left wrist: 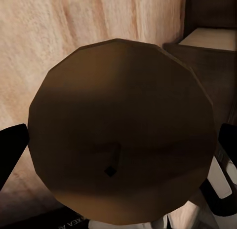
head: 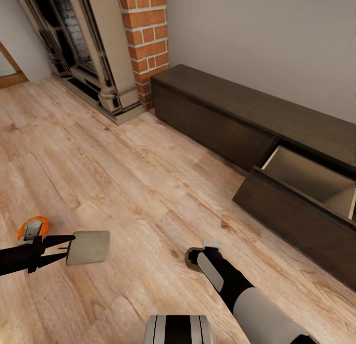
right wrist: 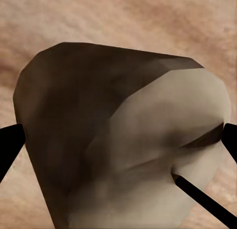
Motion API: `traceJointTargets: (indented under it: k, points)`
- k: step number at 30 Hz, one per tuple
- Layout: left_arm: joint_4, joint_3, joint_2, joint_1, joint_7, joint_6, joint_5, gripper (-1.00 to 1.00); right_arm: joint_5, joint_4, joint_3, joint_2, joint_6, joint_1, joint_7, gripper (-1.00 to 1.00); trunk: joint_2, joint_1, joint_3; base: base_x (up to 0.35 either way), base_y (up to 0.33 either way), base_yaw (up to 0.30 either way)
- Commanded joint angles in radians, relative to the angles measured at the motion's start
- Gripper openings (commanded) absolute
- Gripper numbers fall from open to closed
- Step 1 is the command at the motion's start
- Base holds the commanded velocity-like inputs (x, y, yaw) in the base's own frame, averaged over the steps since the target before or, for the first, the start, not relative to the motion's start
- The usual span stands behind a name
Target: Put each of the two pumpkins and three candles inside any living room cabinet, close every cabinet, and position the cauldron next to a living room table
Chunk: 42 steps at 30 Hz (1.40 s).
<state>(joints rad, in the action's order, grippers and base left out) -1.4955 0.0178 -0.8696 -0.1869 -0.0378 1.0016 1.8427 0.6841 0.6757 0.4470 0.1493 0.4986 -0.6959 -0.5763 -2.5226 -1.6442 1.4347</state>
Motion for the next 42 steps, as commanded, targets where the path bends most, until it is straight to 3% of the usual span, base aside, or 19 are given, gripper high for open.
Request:
traceJointTargets:
  k: [1, 10, 14, 23, 24, 27, 32, 42]
  points:
    - [0.001, 0.001, 0.000, 0.000, -0.002, 0.004, -0.005, -1.00, 0.008, 0.003, 0.004, -0.001, 0.005, -0.001, 0.003, -1.00, 0.000, 0.001, -0.003, 0.000, 0.000, 0.000]
    - [0.001, 0.001, 0.000, 0.000, -0.002, 0.003, -0.006, -1.00, 0.019, 0.168, 0.002, -0.010, 0.054, 0.008, 0.039, -1.00, 0.002, 0.005, -0.038, 0.000, 0.000, 0.000]
    - [0.001, 0.001, 0.000, 0.000, -0.002, 0.003, -0.010, -1.00, 0.061, 0.301, 0.003, -0.011, 0.073, 0.040, 0.039, -1.00, 0.003, 0.006, -0.054, 0.000, 0.000, 0.000]
    - [0.000, 0.001, 0.000, 0.000, -0.001, 0.003, -0.020, -1.00, 0.084, 0.320, 0.004, -0.011, 0.076, 0.051, 0.039, -1.00, 0.005, 0.010, -0.088, 0.000, 0.000, 0.000]
    - [0.000, 0.001, 0.000, 0.000, -0.001, 0.003, -0.020, -1.00, 0.108, 0.322, 0.004, -0.011, 0.077, 0.052, 0.039, -1.00, 0.005, 0.011, -0.092, 0.000, 0.000, 0.000]
    - [0.000, 0.001, 0.000, 0.000, -0.001, 0.003, -0.020, -1.00, 0.126, 0.323, 0.004, -0.007, 0.077, 0.052, 0.039, -1.00, 0.006, 0.012, -0.104, 0.000, 0.000, 0.000]
    - [-0.001, -0.008, 0.001, 0.000, 0.001, 0.003, -0.022, -1.00, 0.131, 0.323, 0.004, -0.006, 0.077, 0.051, 0.039, -1.00, 0.007, 0.014, -0.123, 0.000, 0.000, 0.000]
    - [-0.003, -0.041, 0.003, 0.000, 0.007, 0.000, -0.063, -1.00, 0.133, 0.323, 0.003, -0.011, 0.077, 0.052, 0.039, -1.00, 0.010, 0.019, -0.162, 0.000, 0.000, 0.000]
